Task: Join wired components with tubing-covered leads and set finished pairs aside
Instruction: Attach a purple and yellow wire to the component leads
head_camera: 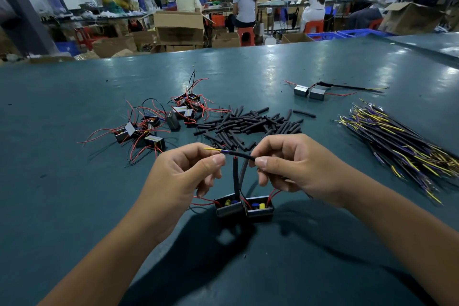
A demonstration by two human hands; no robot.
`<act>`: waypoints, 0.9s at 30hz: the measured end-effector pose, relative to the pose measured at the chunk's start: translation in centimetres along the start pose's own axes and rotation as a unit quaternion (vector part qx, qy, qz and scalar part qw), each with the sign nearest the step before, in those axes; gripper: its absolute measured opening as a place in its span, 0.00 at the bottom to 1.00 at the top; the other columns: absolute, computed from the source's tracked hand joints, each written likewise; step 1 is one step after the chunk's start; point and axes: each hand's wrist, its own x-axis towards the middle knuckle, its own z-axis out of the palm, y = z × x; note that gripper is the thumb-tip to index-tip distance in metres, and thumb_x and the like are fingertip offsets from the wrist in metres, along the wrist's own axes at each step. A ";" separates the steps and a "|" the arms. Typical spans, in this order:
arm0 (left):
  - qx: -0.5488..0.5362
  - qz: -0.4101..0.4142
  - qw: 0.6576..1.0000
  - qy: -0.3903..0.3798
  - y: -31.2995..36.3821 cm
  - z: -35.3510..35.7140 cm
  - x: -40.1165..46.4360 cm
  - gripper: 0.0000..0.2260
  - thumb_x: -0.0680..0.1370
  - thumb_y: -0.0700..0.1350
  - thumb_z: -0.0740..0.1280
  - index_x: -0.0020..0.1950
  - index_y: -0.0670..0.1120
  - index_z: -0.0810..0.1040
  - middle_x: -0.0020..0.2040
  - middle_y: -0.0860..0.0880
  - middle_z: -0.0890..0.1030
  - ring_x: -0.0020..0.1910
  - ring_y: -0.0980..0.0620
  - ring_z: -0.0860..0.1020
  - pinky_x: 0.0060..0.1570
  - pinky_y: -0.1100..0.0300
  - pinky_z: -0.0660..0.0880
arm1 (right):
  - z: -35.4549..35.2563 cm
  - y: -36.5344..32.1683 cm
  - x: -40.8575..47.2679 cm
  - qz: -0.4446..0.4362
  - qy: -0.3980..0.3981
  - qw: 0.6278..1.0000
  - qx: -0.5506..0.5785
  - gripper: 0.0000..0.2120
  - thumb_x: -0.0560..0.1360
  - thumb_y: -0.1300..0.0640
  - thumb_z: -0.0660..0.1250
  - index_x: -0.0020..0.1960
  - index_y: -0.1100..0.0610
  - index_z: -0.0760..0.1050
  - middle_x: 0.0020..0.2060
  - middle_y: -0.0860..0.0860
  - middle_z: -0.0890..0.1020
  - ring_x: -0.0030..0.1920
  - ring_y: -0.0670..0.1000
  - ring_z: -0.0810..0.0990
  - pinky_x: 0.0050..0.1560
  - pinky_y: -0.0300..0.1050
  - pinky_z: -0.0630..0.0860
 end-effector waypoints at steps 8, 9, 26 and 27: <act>0.165 0.073 0.983 -0.015 0.3 0.1 -0.2 0.04 0.74 0.50 0.71 0.43 0.51 0.82 0.34 0.50 0.81 0.29 0.50 0.71 0.28 0.60 0.68 | -0.6 -0.1 0.0 0.007 -0.035 0.999 0.023 0.03 0.77 0.58 0.67 0.48 0.57 0.79 0.36 0.55 0.83 0.28 0.46 0.72 0.25 0.34 0.65; 0.196 0.082 0.977 -0.026 0.3 0.2 -0.3 0.03 0.75 0.50 0.70 0.43 0.52 0.82 0.34 0.50 0.81 0.29 0.46 0.71 0.29 0.57 0.68 | -0.3 0.0 0.0 0.007 -0.037 0.999 0.026 0.04 0.76 0.56 0.68 0.48 0.56 0.80 0.35 0.55 0.83 0.28 0.46 0.72 0.25 0.34 0.65; 0.048 0.036 0.998 0.016 0.2 1.3 -0.4 0.08 0.70 0.50 0.74 0.39 0.46 0.82 0.31 0.50 0.77 0.29 0.56 0.69 0.29 0.66 0.66 | 1.4 0.5 0.0 -0.100 0.079 0.989 -0.079 0.03 0.79 0.60 0.68 0.47 0.57 0.77 0.31 0.41 0.77 0.29 0.39 0.74 0.30 0.29 0.69; 0.059 0.047 0.997 0.015 0.3 1.3 -0.4 0.07 0.71 0.49 0.74 0.39 0.46 0.82 0.31 0.51 0.78 0.29 0.57 0.70 0.30 0.67 0.67 | 1.5 0.5 0.0 -0.103 0.079 0.989 -0.073 0.03 0.79 0.61 0.68 0.47 0.57 0.77 0.31 0.41 0.77 0.29 0.39 0.74 0.30 0.29 0.69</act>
